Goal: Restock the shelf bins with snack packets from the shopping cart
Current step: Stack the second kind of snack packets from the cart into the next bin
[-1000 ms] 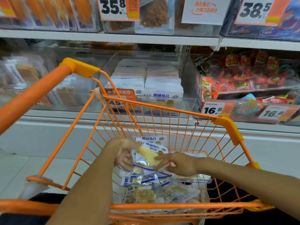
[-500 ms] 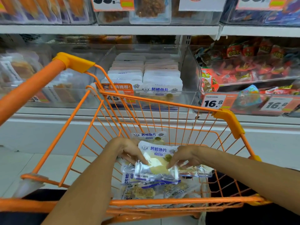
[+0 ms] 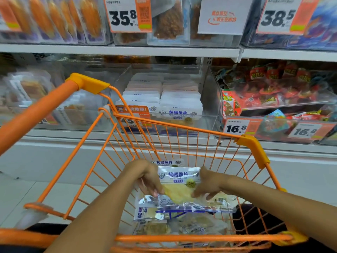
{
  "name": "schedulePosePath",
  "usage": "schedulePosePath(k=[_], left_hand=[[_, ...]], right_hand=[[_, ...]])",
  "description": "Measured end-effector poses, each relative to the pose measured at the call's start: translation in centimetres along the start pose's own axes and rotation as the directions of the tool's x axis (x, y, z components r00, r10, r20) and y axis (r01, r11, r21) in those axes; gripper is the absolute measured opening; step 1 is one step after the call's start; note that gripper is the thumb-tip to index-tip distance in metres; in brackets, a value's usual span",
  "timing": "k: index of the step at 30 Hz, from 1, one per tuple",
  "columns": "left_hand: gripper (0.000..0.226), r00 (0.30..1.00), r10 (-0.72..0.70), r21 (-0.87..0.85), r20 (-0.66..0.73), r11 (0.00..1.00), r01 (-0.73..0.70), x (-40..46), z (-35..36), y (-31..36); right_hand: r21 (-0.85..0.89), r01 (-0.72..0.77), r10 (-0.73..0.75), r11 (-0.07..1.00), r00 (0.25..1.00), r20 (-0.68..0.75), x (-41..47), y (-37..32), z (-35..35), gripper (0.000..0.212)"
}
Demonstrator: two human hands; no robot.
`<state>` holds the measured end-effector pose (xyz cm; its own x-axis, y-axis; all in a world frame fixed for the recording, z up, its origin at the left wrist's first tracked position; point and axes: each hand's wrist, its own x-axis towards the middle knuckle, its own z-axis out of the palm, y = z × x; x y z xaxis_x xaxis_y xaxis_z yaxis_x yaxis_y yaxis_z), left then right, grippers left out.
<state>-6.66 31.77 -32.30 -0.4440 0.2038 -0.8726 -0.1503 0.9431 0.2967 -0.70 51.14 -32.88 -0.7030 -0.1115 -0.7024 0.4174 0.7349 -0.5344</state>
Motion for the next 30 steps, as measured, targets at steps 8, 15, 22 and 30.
schedulePosePath(k=[8, 15, 22, 30], left_hand=[[0.047, 0.852, 0.266, 0.096, -0.451, 0.963, -0.25, -7.4, -3.3, 2.9], [0.042, 0.515, 0.444, 0.279, -0.734, 0.887, -0.368, -13.7, -7.6, 3.8], [0.041, 0.28, 0.351, 0.245, -0.894, 0.904, -0.35, -11.7, -10.8, 4.6], [0.039, 0.146, 0.214, 0.167, -0.966, 0.946, -0.278, -9.4, -15.7, 3.5]], right_hand=[[-0.081, 0.476, -0.473, 0.876, 0.814, -0.336, -5.6, -1.9, -4.2, 0.061], [-0.022, 0.726, -0.589, 0.687, 0.539, -0.602, -6.9, -5.4, -7.9, 0.041], [-0.198, 0.769, -0.653, 0.607, 0.342, -0.676, -3.3, -9.3, -9.4, 0.044], [-0.37, 0.689, -0.661, 0.623, 0.21, -0.721, 1.9, -14.3, -10.6, 0.042]])
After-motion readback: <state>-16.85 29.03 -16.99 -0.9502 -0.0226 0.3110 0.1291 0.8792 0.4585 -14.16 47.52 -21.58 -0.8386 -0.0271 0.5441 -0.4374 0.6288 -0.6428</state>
